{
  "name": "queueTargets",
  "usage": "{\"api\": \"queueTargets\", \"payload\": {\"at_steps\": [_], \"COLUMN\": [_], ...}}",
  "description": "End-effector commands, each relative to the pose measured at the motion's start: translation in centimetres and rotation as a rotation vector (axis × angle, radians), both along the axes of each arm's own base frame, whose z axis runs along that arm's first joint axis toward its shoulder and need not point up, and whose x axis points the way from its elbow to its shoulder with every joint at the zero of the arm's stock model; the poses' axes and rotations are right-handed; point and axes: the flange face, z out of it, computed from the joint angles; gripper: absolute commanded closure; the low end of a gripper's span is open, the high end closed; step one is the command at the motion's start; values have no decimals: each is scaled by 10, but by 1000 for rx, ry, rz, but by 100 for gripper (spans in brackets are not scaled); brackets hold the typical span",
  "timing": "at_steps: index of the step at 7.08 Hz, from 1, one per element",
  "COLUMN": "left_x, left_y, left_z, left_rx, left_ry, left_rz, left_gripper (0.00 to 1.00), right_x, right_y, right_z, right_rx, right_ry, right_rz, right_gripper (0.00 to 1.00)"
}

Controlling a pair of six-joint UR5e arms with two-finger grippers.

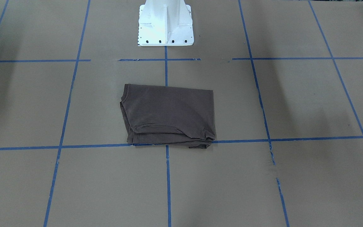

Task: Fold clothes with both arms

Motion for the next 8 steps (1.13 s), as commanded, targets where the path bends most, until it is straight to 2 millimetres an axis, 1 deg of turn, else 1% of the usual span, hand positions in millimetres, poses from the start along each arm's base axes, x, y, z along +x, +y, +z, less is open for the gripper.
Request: {"api": "queueTargets", "payload": {"at_steps": [1,2,3,4,5,7,8], "left_x": [2,3,3,4,5,3,2], "left_y": [-7,-9,-11,-11,-10,-14,-12], "left_z": [-19,-28,-31,-25,-27,-36,-39], "left_rx": [24,46,52,41,43,72,75], "left_ry": [-8,-10,-13,-11,-16,-44,-44], "left_rz": [-15,-10,-9,-2,-1,-3,-5], "left_gripper": [0,0,0,0,0,0,0], "right_x": [0,-1,-1,1,1,1,1], "right_y": [0,-1,0,1,0,0,-1], "right_z": [-1,-2,-1,-2,-4,-3,-2], "right_rx": [2,5,2,4,8,4,6], "right_ry": [-6,-7,-7,-9,-9,-6,-4], "right_rz": [0,0,0,3,5,6,4], "right_gripper": [0,0,0,0,0,0,0]}}
